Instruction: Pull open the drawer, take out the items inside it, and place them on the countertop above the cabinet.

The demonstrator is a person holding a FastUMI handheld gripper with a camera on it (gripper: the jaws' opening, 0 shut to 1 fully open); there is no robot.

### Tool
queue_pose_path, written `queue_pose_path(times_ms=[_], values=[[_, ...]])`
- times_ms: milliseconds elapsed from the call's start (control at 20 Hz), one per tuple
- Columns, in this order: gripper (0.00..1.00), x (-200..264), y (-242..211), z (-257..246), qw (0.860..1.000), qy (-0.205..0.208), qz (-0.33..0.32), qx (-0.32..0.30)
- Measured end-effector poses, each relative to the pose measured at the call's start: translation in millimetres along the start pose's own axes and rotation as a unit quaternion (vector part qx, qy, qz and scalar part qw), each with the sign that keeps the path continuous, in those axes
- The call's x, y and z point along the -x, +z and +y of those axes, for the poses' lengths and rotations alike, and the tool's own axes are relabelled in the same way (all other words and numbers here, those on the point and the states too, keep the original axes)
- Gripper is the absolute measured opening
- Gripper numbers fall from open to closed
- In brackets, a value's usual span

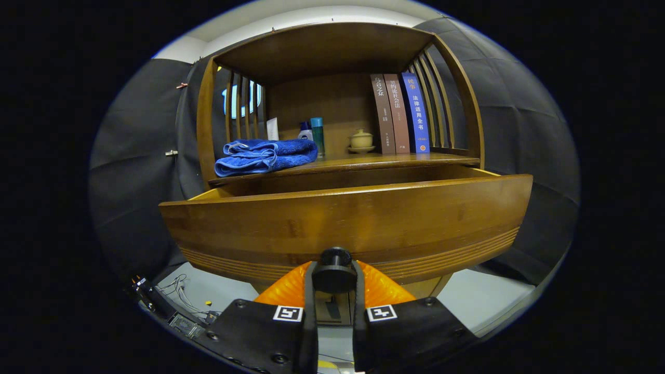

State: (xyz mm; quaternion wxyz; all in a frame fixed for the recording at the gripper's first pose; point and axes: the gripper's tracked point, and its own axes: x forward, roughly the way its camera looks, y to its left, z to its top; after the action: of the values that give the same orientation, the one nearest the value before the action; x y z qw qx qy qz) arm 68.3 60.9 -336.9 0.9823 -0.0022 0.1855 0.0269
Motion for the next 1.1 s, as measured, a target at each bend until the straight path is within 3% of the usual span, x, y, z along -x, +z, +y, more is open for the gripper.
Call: queue_pose_path(times_ms=[550,750,950,1100], values=[[0.31,18.8,-11.5,0.4,1.0,-0.001,0.01,0.023],[0.5,28.8,-3.0,2.4,0.999,0.013,0.037,0.015],[0.98,55.3,28.0,5.0,0.998,0.028,0.037,0.05],[0.99,65.0,59.5,5.5,0.997,0.041,0.05,0.036]])
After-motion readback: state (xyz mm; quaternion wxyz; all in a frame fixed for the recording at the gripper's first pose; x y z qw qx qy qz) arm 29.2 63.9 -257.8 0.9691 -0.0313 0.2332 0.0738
